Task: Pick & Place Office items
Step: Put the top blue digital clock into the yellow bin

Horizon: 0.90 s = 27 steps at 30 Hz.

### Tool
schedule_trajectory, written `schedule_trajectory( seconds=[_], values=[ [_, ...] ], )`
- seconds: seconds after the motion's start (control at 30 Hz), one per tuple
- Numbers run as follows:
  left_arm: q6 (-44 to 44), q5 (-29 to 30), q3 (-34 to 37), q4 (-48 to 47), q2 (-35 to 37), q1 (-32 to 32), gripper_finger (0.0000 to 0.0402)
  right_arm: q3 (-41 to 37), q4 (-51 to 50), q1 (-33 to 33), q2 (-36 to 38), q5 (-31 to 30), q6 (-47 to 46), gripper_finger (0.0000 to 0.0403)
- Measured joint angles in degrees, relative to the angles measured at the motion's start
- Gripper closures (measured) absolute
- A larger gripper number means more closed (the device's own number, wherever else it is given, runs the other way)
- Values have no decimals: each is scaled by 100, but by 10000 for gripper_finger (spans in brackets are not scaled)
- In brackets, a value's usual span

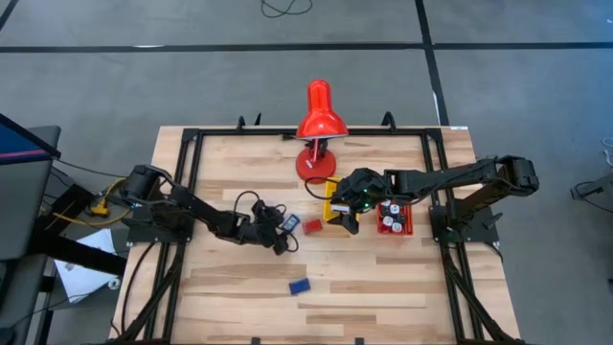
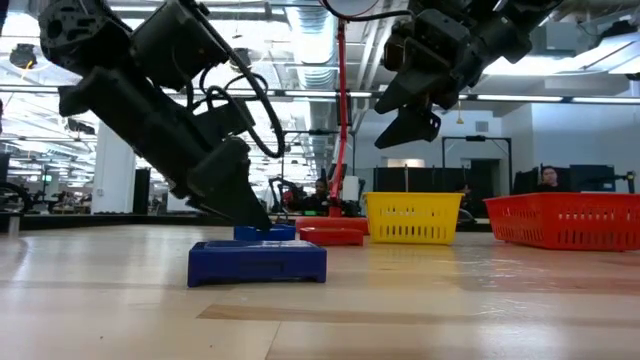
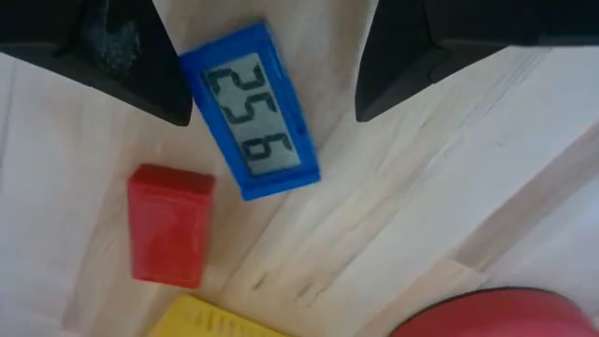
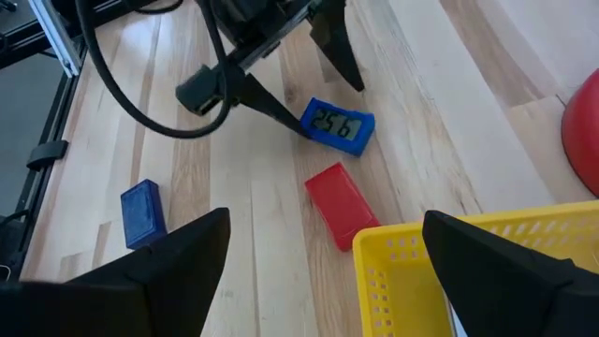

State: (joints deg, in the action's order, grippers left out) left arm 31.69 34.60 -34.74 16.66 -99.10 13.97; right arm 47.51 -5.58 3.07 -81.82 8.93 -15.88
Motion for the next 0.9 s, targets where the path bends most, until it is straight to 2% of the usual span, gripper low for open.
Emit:
schedule_trajectory(
  seconds=[0.33, 0.6, 0.73, 0.9],
  values=[
    [170, 118, -13, 337, -444, -14, 110, 0, 2, 2, 0, 0, -1, 57],
    [-479, 60, -13, 384, -441, -91, 115, 0, 2, 2, 0, 0, -2, 57],
    [-620, -244, -4, 545, -445, -173, 145, 0, -1, 2, 0, 0, -2, 56],
    [-629, -370, -7, 594, -451, -178, 220, 0, -2, 2, 0, 0, -2, 56]
  ],
)
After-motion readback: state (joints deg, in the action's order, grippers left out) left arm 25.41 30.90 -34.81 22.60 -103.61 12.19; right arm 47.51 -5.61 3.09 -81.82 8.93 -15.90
